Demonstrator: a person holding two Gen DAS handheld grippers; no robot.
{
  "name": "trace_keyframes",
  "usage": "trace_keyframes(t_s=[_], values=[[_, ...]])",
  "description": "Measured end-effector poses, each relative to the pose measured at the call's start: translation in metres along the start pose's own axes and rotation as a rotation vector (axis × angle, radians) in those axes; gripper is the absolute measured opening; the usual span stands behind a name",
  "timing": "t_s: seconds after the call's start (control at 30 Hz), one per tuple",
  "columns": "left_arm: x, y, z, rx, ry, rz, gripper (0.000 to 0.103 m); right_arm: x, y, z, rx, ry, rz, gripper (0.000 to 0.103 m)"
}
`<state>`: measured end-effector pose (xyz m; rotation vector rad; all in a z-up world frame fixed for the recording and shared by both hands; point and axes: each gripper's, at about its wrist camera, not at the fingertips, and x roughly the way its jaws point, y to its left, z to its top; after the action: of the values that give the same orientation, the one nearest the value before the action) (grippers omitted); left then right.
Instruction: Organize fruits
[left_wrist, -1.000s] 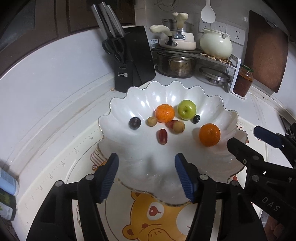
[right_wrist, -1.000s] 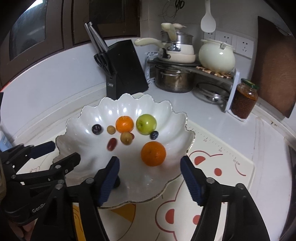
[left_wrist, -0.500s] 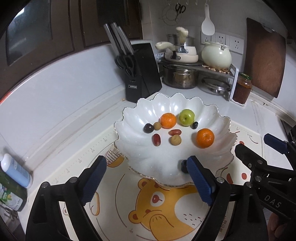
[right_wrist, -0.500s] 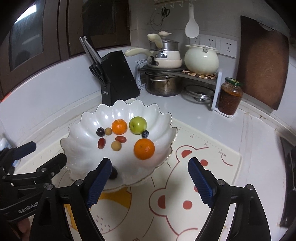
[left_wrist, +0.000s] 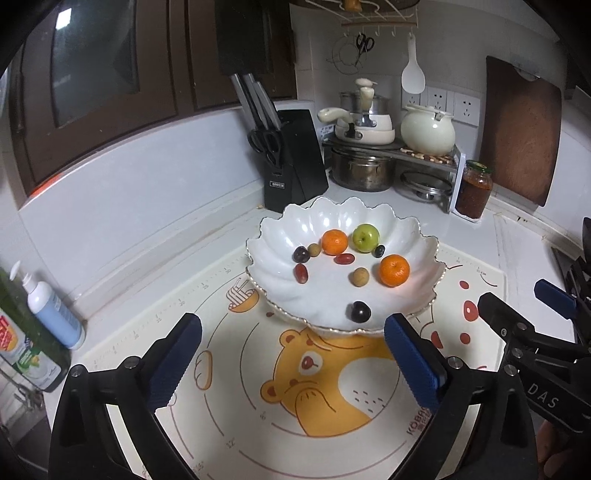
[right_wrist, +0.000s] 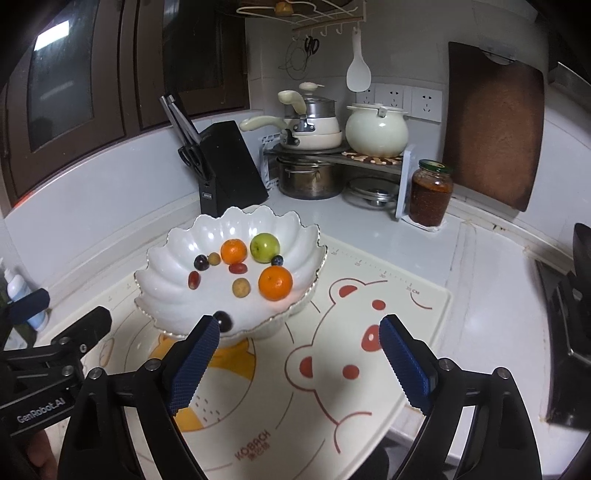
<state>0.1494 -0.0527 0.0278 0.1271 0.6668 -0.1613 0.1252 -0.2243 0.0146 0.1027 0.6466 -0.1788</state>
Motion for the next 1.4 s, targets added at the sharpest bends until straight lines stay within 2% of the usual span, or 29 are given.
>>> trace_keyframes(t_s=[0.27,0.73,1.07,1.4], values=[[-0.027,-0.003,-0.02,0.002,-0.006,0.012,0.103,-0.031,-0.005,-0.017,0.013,-0.012,0.0,0.089],[-0.06,-0.003,-0.066,-0.021,0.027,0.003,0.103,-0.073,-0.005,-0.057,0.002,-0.019,0.016,0.089],[-0.063,0.001,-0.091,-0.035,0.069,0.032,0.103,-0.081,-0.003,-0.079,-0.019,-0.003,0.004,0.089],[-0.074,0.002,-0.098,-0.028,0.063,0.034,0.103,-0.087,-0.006,-0.085,-0.012,-0.005,0.006,0.089]])
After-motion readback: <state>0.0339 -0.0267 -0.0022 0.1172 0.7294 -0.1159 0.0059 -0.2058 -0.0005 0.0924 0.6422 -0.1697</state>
